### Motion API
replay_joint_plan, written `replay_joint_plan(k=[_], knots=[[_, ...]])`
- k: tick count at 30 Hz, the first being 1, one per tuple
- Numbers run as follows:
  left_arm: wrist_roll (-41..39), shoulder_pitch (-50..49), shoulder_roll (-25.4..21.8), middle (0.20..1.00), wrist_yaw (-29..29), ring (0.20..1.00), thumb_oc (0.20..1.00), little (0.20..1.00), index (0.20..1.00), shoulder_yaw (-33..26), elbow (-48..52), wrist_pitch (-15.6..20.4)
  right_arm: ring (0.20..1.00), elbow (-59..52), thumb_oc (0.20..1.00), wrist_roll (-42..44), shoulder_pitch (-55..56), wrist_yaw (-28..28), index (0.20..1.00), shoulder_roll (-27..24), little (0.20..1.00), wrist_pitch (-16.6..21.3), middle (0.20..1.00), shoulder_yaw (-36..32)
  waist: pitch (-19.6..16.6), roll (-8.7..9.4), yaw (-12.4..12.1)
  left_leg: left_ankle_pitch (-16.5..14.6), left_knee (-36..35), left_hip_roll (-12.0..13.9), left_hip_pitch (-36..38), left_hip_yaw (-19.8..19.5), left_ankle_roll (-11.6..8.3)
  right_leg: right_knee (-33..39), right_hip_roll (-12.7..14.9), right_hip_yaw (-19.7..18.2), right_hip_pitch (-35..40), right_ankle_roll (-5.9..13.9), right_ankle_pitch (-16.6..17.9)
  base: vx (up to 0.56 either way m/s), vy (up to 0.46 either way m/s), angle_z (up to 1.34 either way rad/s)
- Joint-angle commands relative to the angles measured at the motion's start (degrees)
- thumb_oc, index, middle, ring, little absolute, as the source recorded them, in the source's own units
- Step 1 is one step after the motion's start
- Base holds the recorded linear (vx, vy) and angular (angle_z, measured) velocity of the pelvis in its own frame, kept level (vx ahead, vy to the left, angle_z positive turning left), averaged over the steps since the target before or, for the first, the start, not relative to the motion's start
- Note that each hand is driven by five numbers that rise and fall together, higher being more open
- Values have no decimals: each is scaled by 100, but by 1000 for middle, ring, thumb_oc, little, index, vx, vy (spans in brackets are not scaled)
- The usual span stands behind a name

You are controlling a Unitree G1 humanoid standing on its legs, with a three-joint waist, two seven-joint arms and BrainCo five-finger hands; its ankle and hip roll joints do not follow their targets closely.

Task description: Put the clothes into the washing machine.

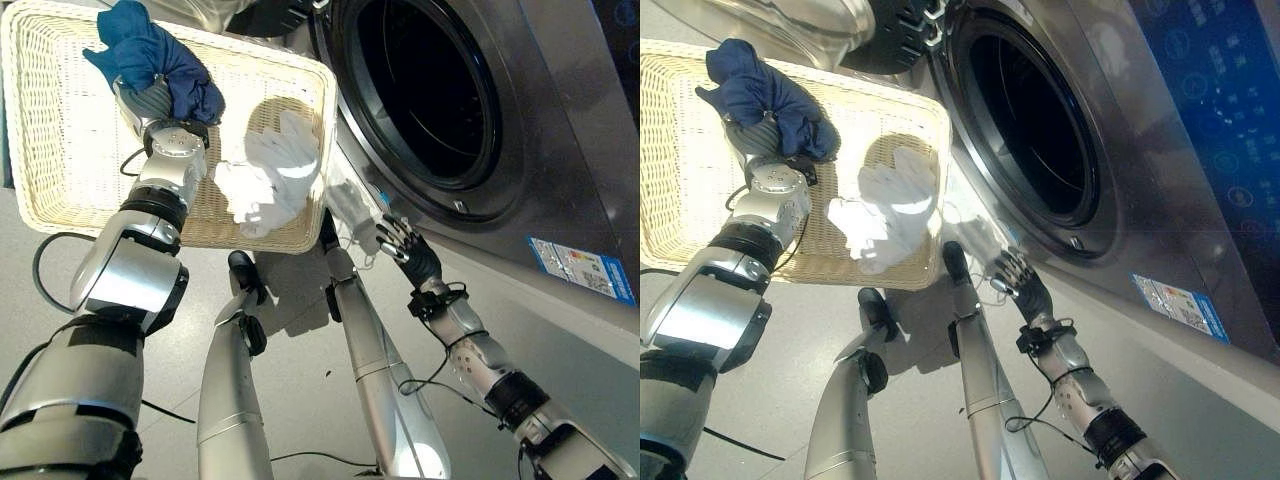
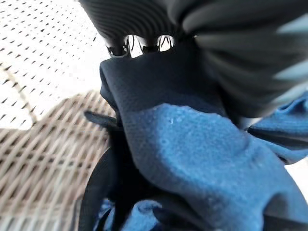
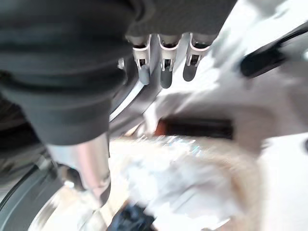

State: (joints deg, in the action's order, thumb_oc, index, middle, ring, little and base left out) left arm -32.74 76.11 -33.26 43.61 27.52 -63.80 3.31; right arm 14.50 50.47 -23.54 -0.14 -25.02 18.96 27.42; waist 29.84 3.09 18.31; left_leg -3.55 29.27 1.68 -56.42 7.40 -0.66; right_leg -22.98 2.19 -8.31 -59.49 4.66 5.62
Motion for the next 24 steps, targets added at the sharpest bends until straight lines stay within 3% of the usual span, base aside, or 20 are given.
replay_joint_plan(k=[1, 3, 7, 10, 11, 12, 14, 18, 19, 24], knots=[[649, -343, -146, 200, 392, 200, 200, 200, 200, -326, 428, 472, 1000, -568, 1000, -220, 162, -33, 1000, -40, 1000, 208, 1000, -153, -5, 8, -217, -299, -393, -577, 674, -18, -42, 346, -597, 104, 421, -149, -323, -145, -135, 17], [663, -523, -141, 200, 476, 200, 200, 200, 200, -438, 668, 504, 1000, -697, 1000, -335, 92, -29, 1000, -26, 1000, 191, 1000, -230, -5, -35, -302, 20, -647, -602, 678, -44, -52, 400, -569, 169, 439, -177, -230, -98, -109, 22], [625, -1169, -46, 200, 529, 200, 200, 200, 200, -691, 1156, 720, 1000, -911, 1000, -697, 12, -138, 1000, -29, 1000, 89, 1000, -245, -5, -158, -559, 339, -1093, -551, 971, -198, -130, 439, -557, 450, 782, -224, -382, -70, -105, 27], [686, -1367, -27, 200, 539, 200, 200, 200, 200, -774, 1295, 771, 1000, -978, 1000, -853, -6, -157, 1000, -44, 1000, 59, 1000, -242, -5, -191, -619, 432, -1247, -528, 1073, -229, -155, 485, -548, 523, 901, -240, -410, -58, -77, 15], [801, -1922, -21, 200, 380, 200, 200, 200, 200, -912, 1749, 912, 1000, -1107, 1000, -1128, -69, -177, 1000, -117, 1000, -52, 1000, -275, -5, -290, -820, 663, -1607, -475, 1308, -304, -228, 590, -525, 700, 1188, -272, -465, -76, -105, 16], [818, -2006, -14, 200, 318, 200, 200, 200, 200, -940, 1819, 933, 1000, -1119, 1000, -1184, -81, -173, 1000, -122, 1000, -63, 1000, -285, -5, -305, -850, 688, -1651, -469, 1334, -318, -238, 606, -517, 724, 1221, -273, -471, -108, -155, 22], [790, -2585, 37, 200, -263, 200, 200, 200, 200, -1078, 2291, 1178, 1000, -1225, 1000, -1474, -178, -187, 1000, -145, 1000, -209, 1000, -330, -5, -380, -1059, 820, -1893, -449, 1513, -402, -287, 700, -455, 907, 1469, -276, -516, -70, -117, 13], [749, -3009, 125, 200, -867, 200, 200, 200, 200, -1148, 2641, 1376, 1000, -1247, 1000, -1636, -267, -172, 1000, -157, 1000, -347, 1000, -364, -5, -427, -1200, 885, -2006, -446, 1622, -460, -305, 753, -402, 1044, 1624, -272, -543, -50, -78, 15], [572, -3421, 241, 200, -1632, 200, 200, 200, 200, -1236, 3116, 1601, 1000, -1268, 1000, -1788, -393, -231, 1000, -208, 1000, -523, 1000, -395, -5, -470, -1337, 915, -2035, -447, 1669, -484, -313, 787, -347, 1162, 1719, -267, -556, -55, -65, 22], [106, -3949, 350, 200, -2876, 200, 200, 200, 200, -1178, 4082, 1653, 1000, -1182, 1000, -2334, -689, -200, 1000, -268, 1000, -954, 1000, -329, -5, -553, -1528, 924, -2025, -481, 1717, -563, -296, 795, -272, 1306, 1827, -263, -573, -47, -58, 14]])
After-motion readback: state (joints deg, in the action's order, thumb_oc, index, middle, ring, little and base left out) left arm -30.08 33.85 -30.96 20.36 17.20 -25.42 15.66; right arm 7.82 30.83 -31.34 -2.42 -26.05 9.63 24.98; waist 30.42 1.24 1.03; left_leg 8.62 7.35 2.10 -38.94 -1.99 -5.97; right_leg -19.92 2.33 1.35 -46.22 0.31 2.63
